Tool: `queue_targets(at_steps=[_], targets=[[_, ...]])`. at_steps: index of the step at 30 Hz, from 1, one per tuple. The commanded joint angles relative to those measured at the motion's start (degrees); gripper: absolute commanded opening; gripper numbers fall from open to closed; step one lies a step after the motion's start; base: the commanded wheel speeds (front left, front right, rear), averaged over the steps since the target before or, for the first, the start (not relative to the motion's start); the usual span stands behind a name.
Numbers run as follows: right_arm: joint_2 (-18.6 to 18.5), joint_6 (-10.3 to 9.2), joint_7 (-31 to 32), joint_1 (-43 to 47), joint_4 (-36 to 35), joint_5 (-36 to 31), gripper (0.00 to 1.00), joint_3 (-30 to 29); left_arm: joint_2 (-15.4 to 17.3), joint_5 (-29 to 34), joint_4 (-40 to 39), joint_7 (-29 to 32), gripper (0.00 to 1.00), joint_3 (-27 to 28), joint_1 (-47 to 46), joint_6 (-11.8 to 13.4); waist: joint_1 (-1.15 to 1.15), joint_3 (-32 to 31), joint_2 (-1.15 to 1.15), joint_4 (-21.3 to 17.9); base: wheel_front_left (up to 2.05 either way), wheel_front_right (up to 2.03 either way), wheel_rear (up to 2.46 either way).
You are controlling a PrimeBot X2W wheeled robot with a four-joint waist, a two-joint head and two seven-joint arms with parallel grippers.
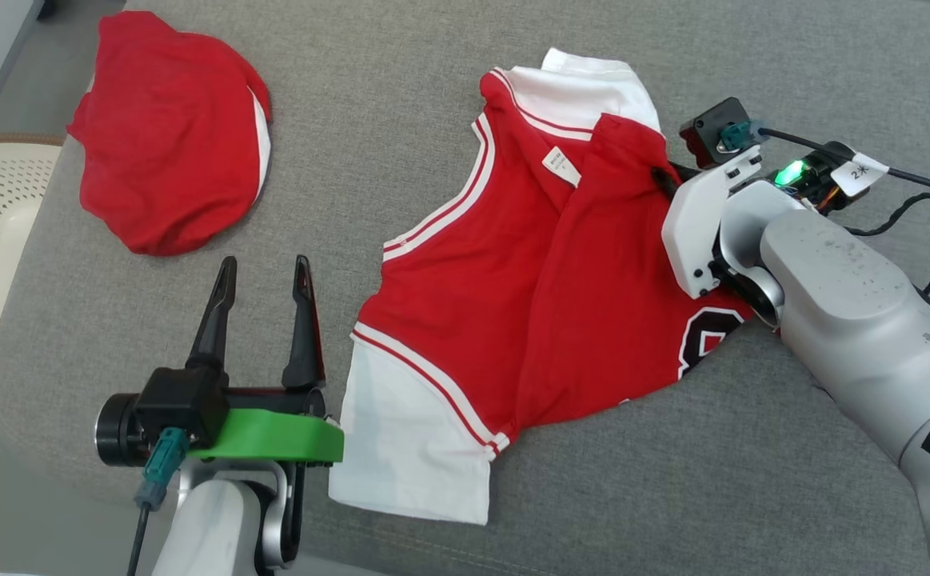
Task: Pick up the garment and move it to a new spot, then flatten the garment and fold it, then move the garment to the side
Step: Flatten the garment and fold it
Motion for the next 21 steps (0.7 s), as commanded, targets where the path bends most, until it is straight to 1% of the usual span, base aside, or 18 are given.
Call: queue_targets(at_steps=[1, 6, 8, 11, 13, 15, 18, 21], targets=[[-0.5, -0.10, -2.3, -0.7, 0.5, 0.2, 0.00, 0.1, 0.0, 0.4, 0.2, 0.0, 1.00, 0.5, -0.3, 0.0, 0.00, -0.7, 0.00, -0.7, 0.00, 0.00, 0.00], [0.2, -0.10, -13.6, 0.5, 1.5, -1.2, 0.00, -0.6, 0.1, 1.1, 0.3, 0.0, 1.00, 2.3, 1.5, -0.3, 0.00, -2.8, 0.00, -3.2, 0.00, 0.00, 0.00], [0.2, -0.10, -16.9, 1.8, 1.4, -1.5, 0.00, -0.5, 0.1, 1.4, 0.5, 0.0, 1.00, 2.9, 2.2, -0.6, 0.00, -3.7, 0.00, -4.3, 0.00, 0.00, 0.00], [-0.4, -0.10, -19.5, 3.5, -0.2, -2.9, 0.00, -0.5, 0.1, 2.0, 0.6, 0.0, 1.00, 3.8, 3.1, -1.0, 0.00, -5.0, 0.00, -6.2, 0.00, 0.00, 0.00], [-0.9, -0.10, -20.1, 5.9, -2.5, -3.8, 0.00, -1.1, 0.1, 2.3, 0.7, 0.0, 1.00, 4.4, 3.6, -1.3, 0.00, -5.9, 0.00, -7.5, 0.00, 0.00, 0.00], [-1.9, -0.10, -20.2, 8.6, -6.8, -5.2, 0.00, -2.4, 0.1, 2.5, 0.8, 0.0, 1.00, 4.8, 4.1, -1.6, 0.00, -6.6, 0.00, -8.7, 0.00, 0.00, 0.00], [-3.9, -0.10, -20.2, 16.1, -15.0, -7.7, 0.00, -5.6, 0.1, 2.5, 0.9, 0.0, 1.00, 5.5, 4.5, -1.9, 0.00, -7.6, 0.00, -10.2, 0.00, 0.00, 0.00], [-5.3, -0.10, -20.2, 23.7, -22.0, -9.7, 0.00, -10.3, 0.1, 2.6, 0.9, 0.0, 1.00, 5.7, 4.8, -2.1, 0.00, -8.1, 0.00, -11.0, 0.00, 0.00, 0.00]])
